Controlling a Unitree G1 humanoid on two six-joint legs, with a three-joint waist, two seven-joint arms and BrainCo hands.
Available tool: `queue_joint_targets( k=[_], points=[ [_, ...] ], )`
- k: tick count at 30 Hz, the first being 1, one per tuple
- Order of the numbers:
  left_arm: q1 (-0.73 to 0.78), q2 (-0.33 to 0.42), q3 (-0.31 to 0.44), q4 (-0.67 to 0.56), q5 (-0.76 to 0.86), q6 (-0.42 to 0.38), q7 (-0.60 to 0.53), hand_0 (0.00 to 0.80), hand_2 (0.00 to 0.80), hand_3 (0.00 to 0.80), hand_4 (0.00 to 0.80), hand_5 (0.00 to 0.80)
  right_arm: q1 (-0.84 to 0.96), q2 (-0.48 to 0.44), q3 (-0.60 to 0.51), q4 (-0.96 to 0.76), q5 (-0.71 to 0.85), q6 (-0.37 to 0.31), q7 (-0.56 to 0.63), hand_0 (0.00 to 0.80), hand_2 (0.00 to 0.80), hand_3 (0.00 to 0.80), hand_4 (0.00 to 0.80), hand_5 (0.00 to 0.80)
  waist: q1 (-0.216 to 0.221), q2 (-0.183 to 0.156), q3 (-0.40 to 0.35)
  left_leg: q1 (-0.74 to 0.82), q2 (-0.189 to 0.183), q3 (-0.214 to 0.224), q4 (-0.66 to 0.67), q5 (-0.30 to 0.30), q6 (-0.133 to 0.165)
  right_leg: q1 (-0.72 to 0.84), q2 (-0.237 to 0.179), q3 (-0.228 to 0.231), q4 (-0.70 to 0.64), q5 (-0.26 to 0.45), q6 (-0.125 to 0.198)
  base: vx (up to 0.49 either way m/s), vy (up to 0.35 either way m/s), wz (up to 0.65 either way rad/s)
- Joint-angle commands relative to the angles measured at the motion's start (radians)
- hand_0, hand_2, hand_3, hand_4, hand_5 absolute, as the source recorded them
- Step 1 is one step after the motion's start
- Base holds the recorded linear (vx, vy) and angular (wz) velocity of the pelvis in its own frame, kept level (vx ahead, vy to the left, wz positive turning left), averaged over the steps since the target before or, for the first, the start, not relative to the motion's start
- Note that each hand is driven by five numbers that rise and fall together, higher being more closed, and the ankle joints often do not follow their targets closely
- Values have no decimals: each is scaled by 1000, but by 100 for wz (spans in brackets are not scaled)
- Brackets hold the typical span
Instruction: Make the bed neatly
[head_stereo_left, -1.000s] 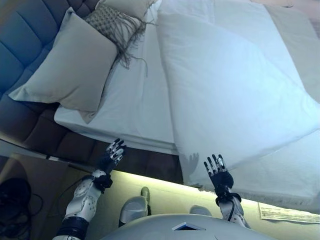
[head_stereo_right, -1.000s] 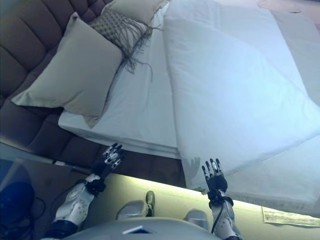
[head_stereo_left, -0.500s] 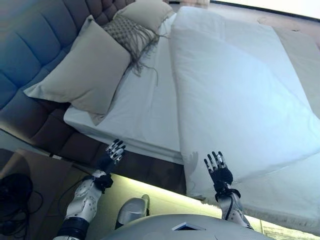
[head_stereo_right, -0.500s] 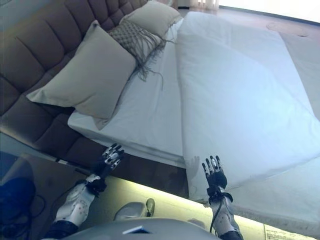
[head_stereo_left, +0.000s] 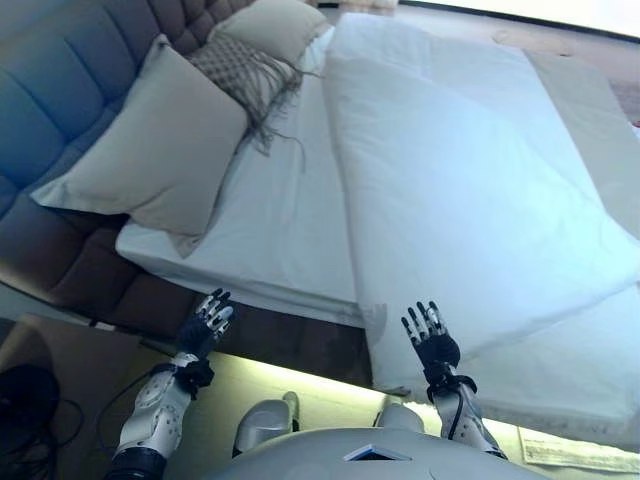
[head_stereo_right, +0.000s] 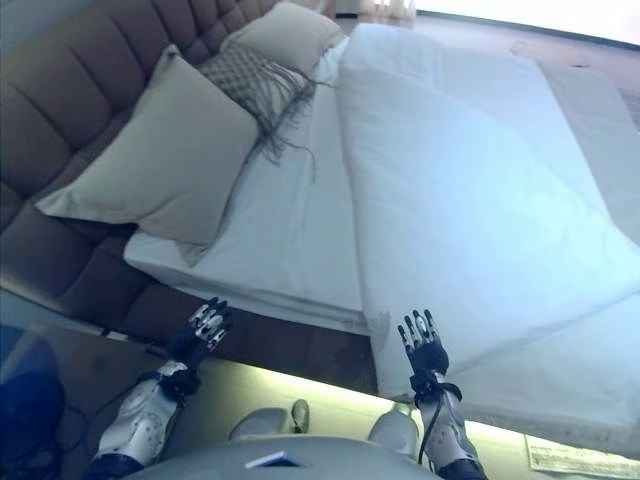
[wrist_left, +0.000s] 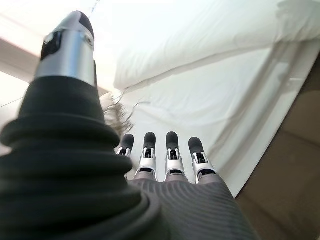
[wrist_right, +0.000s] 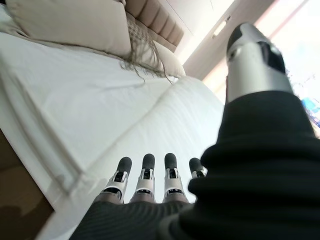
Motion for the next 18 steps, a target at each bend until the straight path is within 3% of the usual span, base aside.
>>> queue_joint_targets(
  k=[1, 5, 8, 11, 14, 18],
  points=[
    [-45, 3, 41, -91, -5, -58, 0, 0, 0, 0, 0, 0, -16, -46, -4, -81, 11, -6, 9, 0, 0, 0, 0, 0, -14, 14, 26, 49, 92, 3, 1, -33, -5, 53, 62, -25, -16, 65, 10, 108, -244, 16],
    [-31, -19, 40, -91, -21, -58, -8, 0, 0, 0, 0, 0, -27, -66, -38, -14, -17, -25, -35, 0, 0, 0, 0, 0, -7, 29, 33, 19, 124, -32, 69, 12, -23, 72, 95, -50, -15, 33, -10, 47, -86, 9],
    [-86, -16, -17, -80, -31, -81, -12, 0, 0, 0, 0, 0, -93, -95, -82, 45, -7, -79, -68, 0, 0, 0, 0, 0, 1, 74, 60, -16, 152, -52, -49, 76, -49, 57, 83, -86, 10, 15, -11, -143, 145, -1],
    [-173, 2, -32, -56, -49, -39, -52, 0, 0, 0, 0, 0, -174, -114, -124, 154, 39, -133, -95, 0, 0, 0, 0, 0, 17, 95, 81, -57, 121, -60, -54, 63, -43, 21, 10, -103, 64, 8, 5, -142, 193, 21],
    [-159, 16, -33, -58, -26, -6, -54, 0, 0, 0, 0, 0, -219, -124, -216, 320, 43, -135, -122, 0, 0, 0, 0, 0, 20, 99, 99, -48, 74, -66, -19, 32, -20, -35, -62, -56, 183, 51, 23, 144, 140, 24],
    [-152, 43, -50, -58, -52, -8, -19, 0, 0, 0, 0, 0, -284, -164, -319, 604, 112, -78, -19, 0, 0, 0, 0, 0, 22, 93, 103, -41, 86, -53, 12, -5, -22, -26, -39, -32, 68, 72, 40, 179, -119, 7]
  ],
)
